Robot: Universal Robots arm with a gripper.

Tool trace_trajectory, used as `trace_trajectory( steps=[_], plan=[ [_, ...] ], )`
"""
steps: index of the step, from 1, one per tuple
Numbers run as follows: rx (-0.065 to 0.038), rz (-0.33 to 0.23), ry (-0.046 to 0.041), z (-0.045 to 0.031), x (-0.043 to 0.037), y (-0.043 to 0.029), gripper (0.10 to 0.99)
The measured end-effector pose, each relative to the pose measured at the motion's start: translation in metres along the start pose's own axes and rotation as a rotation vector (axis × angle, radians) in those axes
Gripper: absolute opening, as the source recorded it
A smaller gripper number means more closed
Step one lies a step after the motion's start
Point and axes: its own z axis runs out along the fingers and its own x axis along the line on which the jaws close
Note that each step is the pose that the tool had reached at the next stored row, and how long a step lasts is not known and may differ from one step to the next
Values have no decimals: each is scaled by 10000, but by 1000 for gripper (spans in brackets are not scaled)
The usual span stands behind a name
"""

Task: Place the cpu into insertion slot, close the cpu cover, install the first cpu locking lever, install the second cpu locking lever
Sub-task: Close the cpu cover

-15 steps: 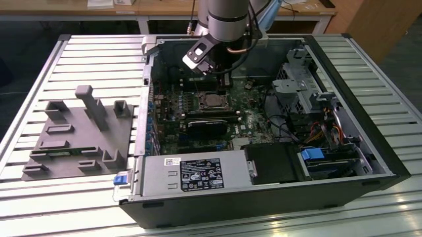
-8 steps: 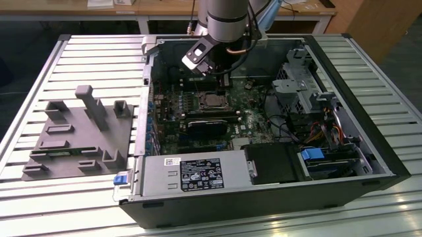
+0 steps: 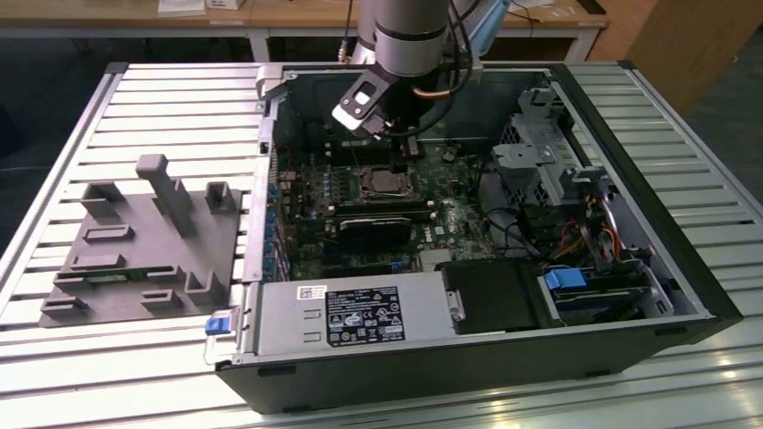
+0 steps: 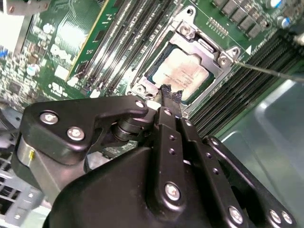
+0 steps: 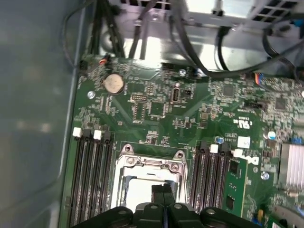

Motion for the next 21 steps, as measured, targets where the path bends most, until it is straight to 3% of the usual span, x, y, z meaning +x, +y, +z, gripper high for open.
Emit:
trace_trajectory(
  steps=[8,21],
  plan=[
    [12,-1449,10,9,0,0,106],
    [21,-3812,96,30,0,-1,106]
  ],
)
